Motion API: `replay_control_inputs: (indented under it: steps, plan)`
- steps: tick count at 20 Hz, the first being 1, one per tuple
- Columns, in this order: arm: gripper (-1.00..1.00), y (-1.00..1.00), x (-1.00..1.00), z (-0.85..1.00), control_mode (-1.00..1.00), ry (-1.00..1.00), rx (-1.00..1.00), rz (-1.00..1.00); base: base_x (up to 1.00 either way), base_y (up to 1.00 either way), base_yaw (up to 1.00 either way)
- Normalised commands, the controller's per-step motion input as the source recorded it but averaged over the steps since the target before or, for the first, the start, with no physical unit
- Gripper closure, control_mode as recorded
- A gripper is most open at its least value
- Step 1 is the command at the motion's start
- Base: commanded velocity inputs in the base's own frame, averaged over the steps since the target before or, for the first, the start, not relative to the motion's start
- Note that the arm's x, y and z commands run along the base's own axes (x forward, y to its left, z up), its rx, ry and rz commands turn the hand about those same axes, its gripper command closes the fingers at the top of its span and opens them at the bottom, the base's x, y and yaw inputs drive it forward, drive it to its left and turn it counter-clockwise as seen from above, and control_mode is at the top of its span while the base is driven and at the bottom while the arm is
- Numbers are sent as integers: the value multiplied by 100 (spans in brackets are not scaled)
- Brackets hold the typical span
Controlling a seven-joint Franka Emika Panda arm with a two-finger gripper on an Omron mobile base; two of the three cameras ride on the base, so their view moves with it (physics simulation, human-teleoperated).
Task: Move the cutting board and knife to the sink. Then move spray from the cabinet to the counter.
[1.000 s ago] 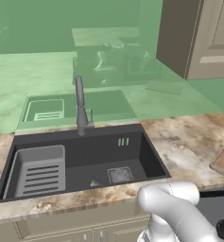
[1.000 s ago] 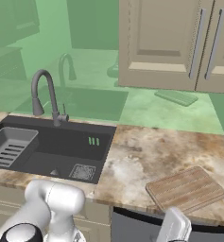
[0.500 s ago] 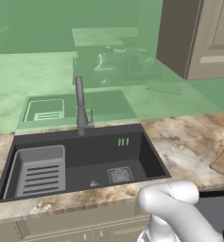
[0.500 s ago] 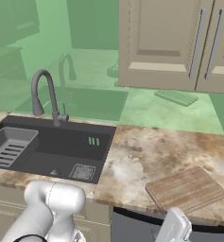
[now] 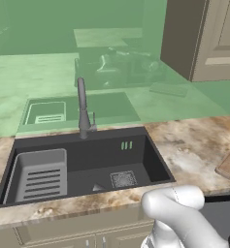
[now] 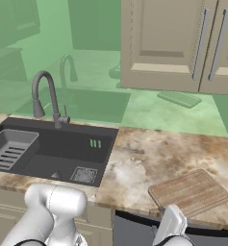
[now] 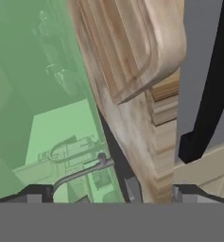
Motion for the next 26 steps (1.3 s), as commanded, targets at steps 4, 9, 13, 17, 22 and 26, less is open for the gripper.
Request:
replay_control_inputs:
  steps: [4, 9, 13, 17, 22, 26]
  plan:
    - [-100, -20, 35, -14, -100, -1, 0, 0, 0, 0, 0]
    - [-100, -35, 29, -19, -100, -1, 0, 0, 0, 0, 0]
    - [-100, -42, 21, -26, -100, -3, 0, 1, 0, 0, 0]
    - [-100, -43, 20, -28, -100, -4, 0, 1, 0, 0, 0]
    - [-100, -36, 17, -29, -100, -3, 0, 1, 0, 0, 0]
    - [-100, -23, 18, -25, -100, -2, 0, 1, 0, 0, 0]
